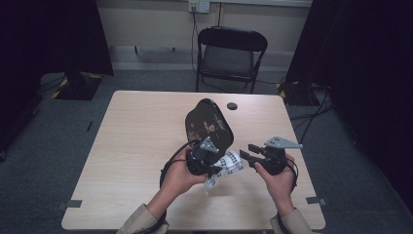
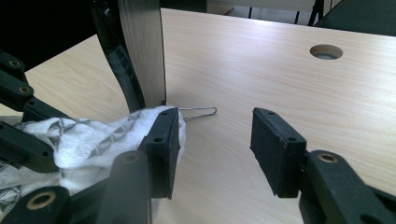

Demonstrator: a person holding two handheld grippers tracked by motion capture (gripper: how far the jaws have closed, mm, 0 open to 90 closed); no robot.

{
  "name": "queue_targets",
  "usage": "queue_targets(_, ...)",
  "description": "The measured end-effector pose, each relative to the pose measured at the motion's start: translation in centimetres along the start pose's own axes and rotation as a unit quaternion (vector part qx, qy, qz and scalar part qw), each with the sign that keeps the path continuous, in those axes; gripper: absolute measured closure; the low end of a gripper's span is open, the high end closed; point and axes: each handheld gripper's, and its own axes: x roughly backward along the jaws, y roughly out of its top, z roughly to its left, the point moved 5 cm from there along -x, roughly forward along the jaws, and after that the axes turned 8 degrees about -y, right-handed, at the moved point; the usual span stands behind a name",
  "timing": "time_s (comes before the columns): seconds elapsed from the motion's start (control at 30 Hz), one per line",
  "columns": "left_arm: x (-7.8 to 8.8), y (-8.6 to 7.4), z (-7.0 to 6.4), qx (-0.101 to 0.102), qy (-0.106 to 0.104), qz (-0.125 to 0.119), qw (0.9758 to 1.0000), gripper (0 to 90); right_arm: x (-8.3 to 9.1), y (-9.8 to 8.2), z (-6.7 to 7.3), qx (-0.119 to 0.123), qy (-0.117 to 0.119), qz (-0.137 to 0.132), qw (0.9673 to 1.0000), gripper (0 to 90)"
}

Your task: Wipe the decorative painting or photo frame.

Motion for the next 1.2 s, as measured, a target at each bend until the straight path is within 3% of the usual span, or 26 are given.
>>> queue_targets(0.37,1.9,1.4,-0.2,-0.009,0.003,-0.011,0.9999,75.1,-0.2,-0.3,-0.5,0.004,-0.012,0.005,0.9999,51.4)
queue_targets(0.83,5.1,5.1,-1.3,-0.040,0.016,-0.029,0.9987,75.0,-0.9,-1.1,0.4,0.016,-0.002,0.019,0.9997,51.2)
queue_targets(1.2,7.4,7.5,-0.9,-0.033,0.036,-0.055,0.9973,75.0,-0.6,-0.9,0.9,0.028,0.019,0.011,0.9994,50.1)
